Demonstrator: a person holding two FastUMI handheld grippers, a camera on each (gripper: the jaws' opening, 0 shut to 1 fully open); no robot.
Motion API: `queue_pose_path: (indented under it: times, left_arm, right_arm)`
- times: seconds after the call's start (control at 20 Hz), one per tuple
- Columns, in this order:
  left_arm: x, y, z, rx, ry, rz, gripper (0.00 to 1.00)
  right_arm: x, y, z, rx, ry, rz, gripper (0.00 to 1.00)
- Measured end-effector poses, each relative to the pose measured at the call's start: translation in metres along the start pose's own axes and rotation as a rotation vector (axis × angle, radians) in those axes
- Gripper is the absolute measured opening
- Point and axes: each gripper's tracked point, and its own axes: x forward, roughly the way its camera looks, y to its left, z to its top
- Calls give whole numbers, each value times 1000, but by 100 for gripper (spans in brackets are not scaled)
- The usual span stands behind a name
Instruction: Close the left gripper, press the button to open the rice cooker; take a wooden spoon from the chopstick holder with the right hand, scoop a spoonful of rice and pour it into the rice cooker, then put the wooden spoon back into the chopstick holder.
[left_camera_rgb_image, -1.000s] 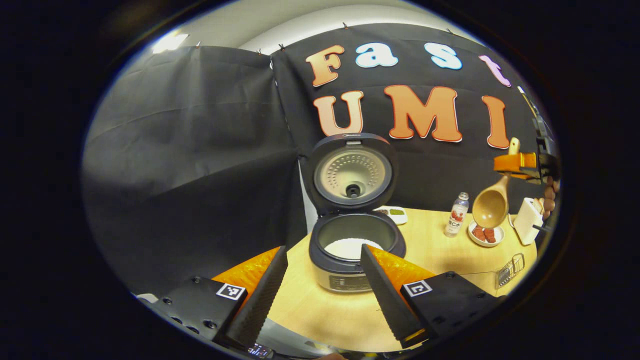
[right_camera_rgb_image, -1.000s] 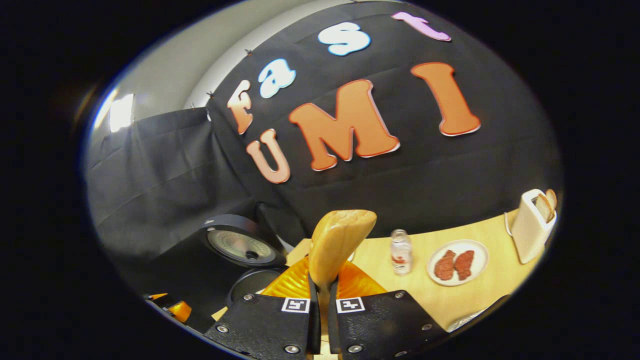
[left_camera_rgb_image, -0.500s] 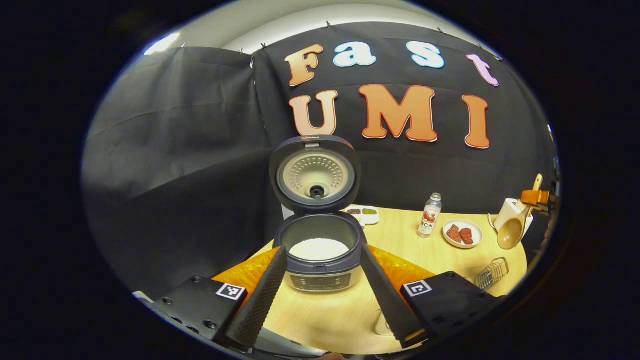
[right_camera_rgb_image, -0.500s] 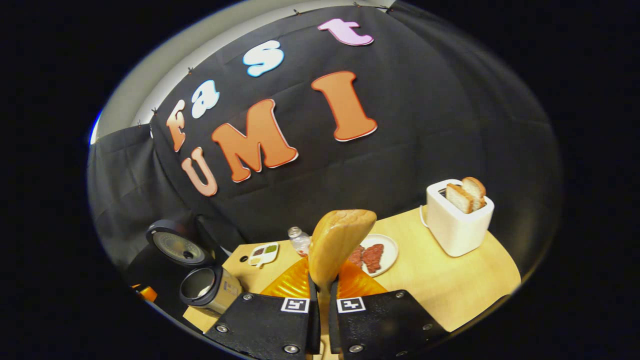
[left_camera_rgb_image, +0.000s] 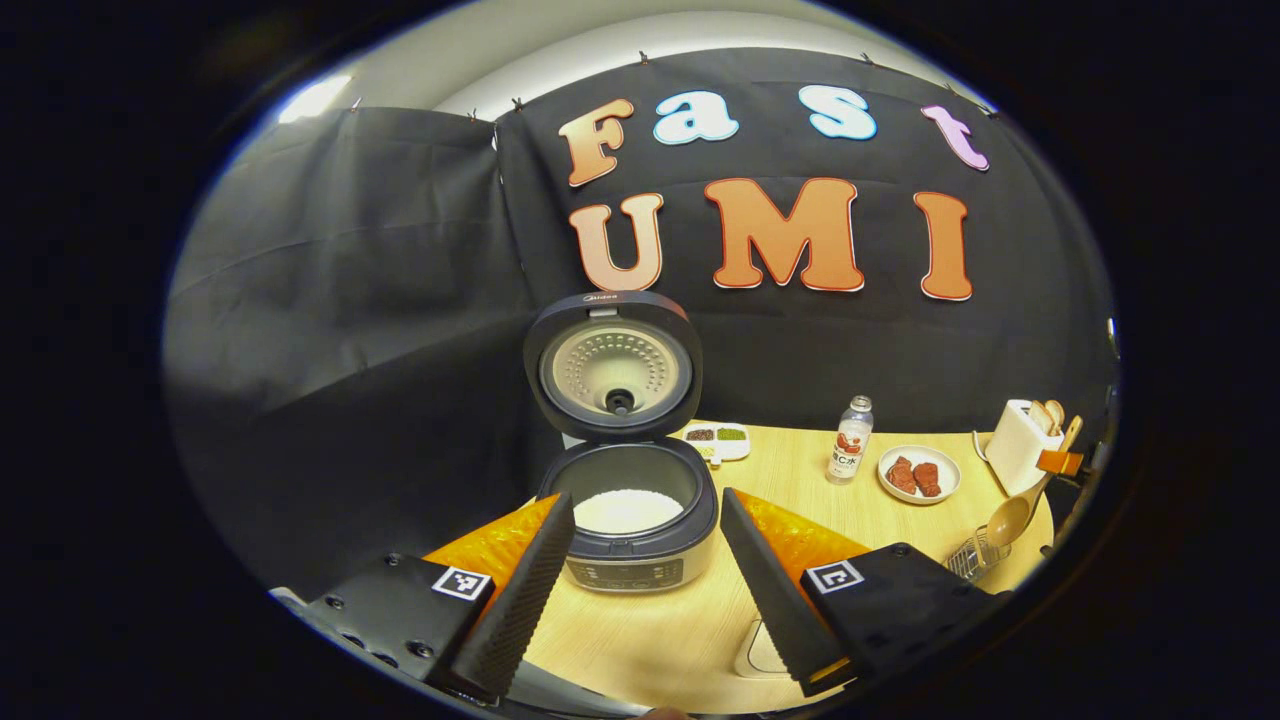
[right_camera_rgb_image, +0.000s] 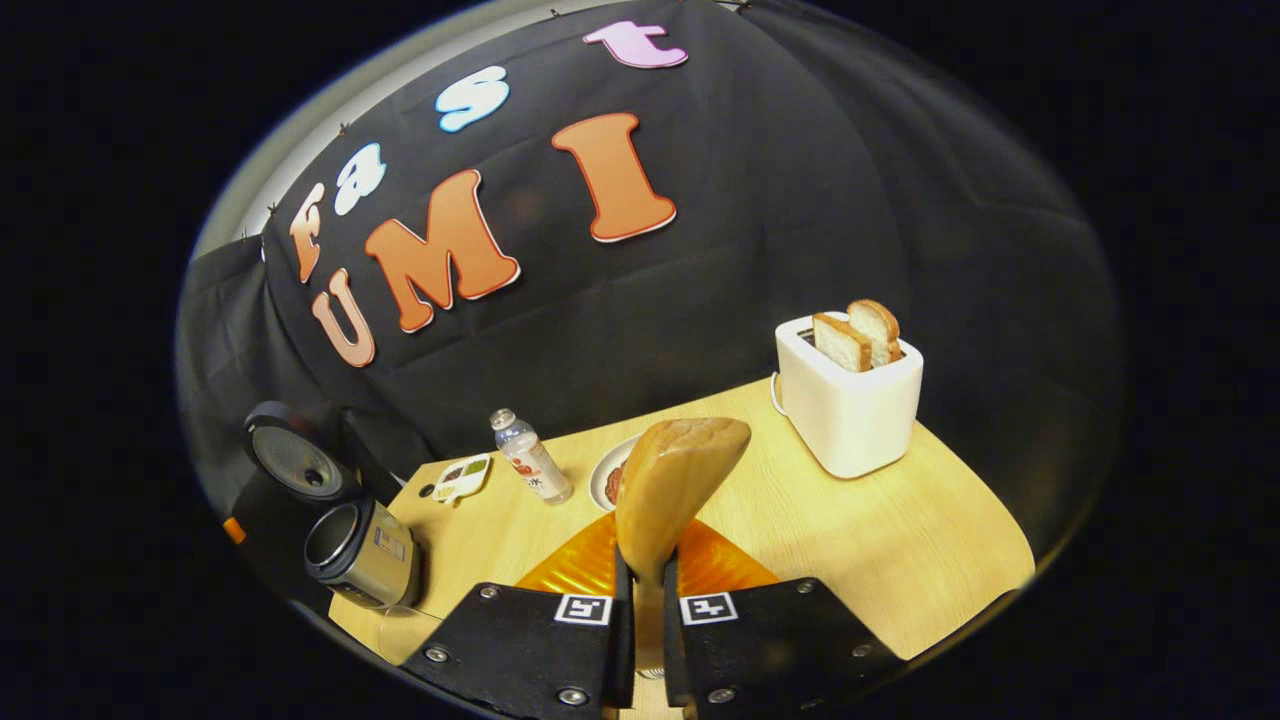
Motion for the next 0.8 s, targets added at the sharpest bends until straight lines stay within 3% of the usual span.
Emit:
queue_pose_path:
  times: [0.05,0.4,0.6,0.65,0.8]
  left_arm:
    - [-1,1,0,3,1,7,100]
    - [2,12,10,34,-6,35,99]
    - [12,7,20,62,-24,21,98]
    - [15,5,22,66,-27,12,100]
    - [29,4,36,71,-49,6,99]
  right_arm:
    - [4,-3,-9,1,19,-2,12]
    - [11,-22,-51,-17,94,-42,13]
    - [2,-31,-68,3,135,-54,16]
    - [3,-31,-74,13,155,-46,13]
    - [0,-37,-70,41,163,-71,25]
